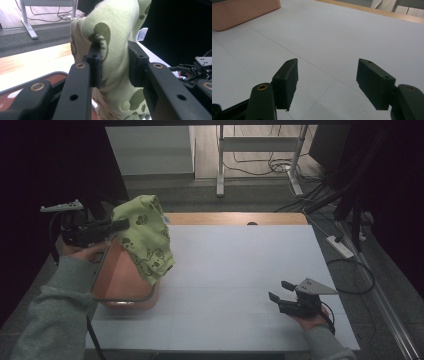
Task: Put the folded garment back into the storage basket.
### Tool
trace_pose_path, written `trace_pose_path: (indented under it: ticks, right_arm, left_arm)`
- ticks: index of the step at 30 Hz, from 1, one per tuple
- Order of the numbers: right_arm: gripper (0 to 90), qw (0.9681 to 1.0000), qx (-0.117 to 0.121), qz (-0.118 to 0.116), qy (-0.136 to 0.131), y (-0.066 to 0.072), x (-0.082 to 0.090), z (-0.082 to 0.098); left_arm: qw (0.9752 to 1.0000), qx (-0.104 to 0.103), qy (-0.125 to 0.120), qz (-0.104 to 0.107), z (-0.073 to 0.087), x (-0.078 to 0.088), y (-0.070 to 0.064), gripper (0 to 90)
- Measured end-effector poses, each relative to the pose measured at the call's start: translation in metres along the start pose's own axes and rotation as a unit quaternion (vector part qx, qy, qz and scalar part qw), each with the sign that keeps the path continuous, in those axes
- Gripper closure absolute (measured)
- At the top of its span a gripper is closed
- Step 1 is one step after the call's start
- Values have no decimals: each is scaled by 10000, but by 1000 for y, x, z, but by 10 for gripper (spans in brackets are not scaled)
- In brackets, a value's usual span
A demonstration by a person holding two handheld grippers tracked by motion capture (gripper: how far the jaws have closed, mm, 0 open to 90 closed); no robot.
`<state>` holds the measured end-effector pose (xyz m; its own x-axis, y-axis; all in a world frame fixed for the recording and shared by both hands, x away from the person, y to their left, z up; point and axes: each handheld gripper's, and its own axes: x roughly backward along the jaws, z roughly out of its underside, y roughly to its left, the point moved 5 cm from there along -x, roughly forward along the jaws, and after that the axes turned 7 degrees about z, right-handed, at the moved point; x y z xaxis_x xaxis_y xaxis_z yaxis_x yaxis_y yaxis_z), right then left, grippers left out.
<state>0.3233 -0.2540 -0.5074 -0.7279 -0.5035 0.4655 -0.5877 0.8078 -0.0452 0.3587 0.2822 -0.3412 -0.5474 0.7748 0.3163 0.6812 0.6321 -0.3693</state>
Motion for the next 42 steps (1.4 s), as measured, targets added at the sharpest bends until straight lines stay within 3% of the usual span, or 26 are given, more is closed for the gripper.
trace_pose_path:
  ticks: [23,42]
  right_arm:
    - [343,10000,4,16,31,0,-1,1]
    - [343,10000,1,13,36,0,-1,1]
  left_arm:
    - [9996,60,-50,-287,6,34,18,681]
    - [9989,163,187,-386,24,27,37,681]
